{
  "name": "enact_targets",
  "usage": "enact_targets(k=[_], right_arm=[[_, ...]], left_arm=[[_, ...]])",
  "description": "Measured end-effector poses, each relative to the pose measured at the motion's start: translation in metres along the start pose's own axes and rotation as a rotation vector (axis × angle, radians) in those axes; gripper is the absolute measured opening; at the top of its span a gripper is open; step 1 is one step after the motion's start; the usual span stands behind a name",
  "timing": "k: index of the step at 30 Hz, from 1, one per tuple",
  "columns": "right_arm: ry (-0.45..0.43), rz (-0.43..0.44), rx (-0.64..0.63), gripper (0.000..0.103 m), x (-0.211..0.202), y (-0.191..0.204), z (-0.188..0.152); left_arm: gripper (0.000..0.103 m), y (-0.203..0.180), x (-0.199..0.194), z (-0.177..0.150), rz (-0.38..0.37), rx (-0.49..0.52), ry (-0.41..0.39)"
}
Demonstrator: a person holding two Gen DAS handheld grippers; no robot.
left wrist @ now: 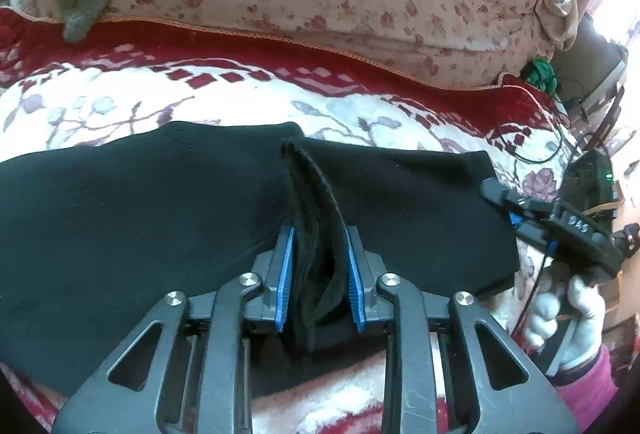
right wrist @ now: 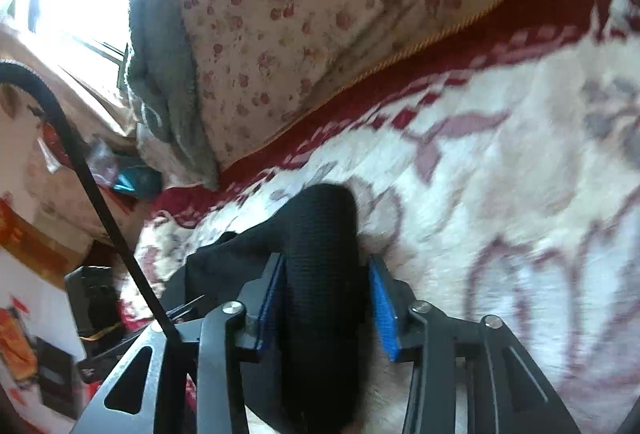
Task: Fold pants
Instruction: 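Fold the held pants end over the strip with both grippers and release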
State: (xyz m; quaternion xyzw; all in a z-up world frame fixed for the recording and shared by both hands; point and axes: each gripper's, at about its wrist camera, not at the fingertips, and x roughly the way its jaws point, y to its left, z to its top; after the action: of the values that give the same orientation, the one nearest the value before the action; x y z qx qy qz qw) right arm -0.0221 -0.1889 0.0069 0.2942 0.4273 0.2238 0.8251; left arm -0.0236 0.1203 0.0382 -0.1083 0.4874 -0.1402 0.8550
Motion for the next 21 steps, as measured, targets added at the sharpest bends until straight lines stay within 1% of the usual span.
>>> enact_targets(k=[6, 11, 16, 18, 19, 20, 21], right_arm=[[-0.042, -0.016, -0.058, 0.041, -0.025, 0.018, 0.001], [-0.039, -0.003, -0.075, 0.041, -0.025, 0.034, -0.007], [-0.032, -0.009, -0.119, 0.041, -0.022, 0.052, -0.014], [-0.024, -0.008, -0.136, 0.042, -0.02, 0.059, -0.017], [-0.02, -0.009, -0.147, 0.045, -0.019, 0.063, -0.019], [-0.016, -0.01, -0.159, 0.048, -0.018, 0.066, -0.021], [-0.008, -0.011, -0.175, 0.048, -0.016, 0.072, -0.023]], left_arm=[[0.024, 0.003, -0.018, -0.01, 0.063, -0.013, -0.035], [0.024, 0.004, -0.031, -0.017, 0.115, -0.018, -0.067], [0.024, 0.007, -0.042, -0.023, 0.192, -0.018, -0.108], [0.024, 0.009, -0.045, -0.026, 0.216, -0.02, -0.116], [0.024, 0.01, -0.047, -0.028, 0.226, -0.023, -0.121], [0.024, 0.011, -0.048, -0.029, 0.237, -0.024, -0.125], [0.03, 0.012, -0.05, -0.031, 0.253, -0.025, -0.129]])
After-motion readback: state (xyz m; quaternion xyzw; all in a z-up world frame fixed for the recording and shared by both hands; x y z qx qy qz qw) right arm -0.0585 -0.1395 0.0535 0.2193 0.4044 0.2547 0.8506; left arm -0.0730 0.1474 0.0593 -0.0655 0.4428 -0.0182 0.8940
